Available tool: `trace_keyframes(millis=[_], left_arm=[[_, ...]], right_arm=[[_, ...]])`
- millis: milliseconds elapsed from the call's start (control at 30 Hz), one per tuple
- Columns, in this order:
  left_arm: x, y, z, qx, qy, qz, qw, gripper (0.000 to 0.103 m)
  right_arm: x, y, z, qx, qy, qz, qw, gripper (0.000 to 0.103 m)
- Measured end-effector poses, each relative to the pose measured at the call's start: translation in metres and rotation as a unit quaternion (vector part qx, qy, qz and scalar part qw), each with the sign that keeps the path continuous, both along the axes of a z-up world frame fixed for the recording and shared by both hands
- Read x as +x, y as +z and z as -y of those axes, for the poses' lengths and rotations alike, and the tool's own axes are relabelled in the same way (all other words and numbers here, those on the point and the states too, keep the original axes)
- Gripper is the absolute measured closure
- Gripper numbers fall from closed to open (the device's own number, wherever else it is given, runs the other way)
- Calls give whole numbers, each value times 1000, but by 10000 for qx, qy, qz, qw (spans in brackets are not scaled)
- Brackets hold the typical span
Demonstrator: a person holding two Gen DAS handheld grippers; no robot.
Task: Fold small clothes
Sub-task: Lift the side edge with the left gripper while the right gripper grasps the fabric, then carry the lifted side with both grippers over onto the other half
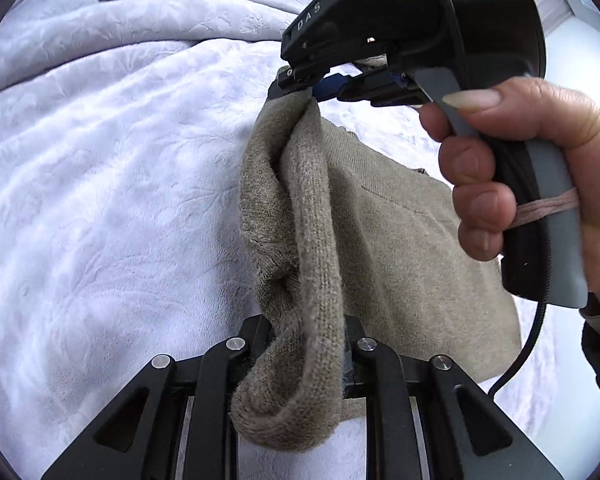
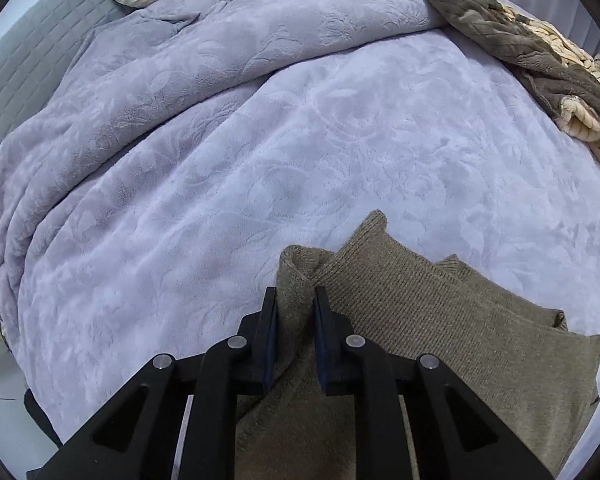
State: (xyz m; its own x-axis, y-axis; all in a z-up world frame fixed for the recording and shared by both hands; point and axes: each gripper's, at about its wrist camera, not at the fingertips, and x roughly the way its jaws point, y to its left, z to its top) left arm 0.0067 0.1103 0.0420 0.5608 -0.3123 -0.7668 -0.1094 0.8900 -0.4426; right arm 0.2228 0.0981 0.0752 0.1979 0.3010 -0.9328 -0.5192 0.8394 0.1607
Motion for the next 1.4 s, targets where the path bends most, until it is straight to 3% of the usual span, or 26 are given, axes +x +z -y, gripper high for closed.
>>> trace_keyframes(millis=[267,933,1167,1400], left_arm=[[-2,20,26,637,-41,-49,9980,81],[-5,63,114,1660,-299,41,9857,81],[-2,76,145,1872,-467,42,9812,81],[-3,77,148,2011,-618,50,9776,81]], right_arm=[[-3,24,31,362,-78,96,9993,86],[-7,56,117,1160,-337,286,9923,86],[-8,63,145,1352,-414,321,9894,86],[-7,65,171,1437,-468,360,9879,86]])
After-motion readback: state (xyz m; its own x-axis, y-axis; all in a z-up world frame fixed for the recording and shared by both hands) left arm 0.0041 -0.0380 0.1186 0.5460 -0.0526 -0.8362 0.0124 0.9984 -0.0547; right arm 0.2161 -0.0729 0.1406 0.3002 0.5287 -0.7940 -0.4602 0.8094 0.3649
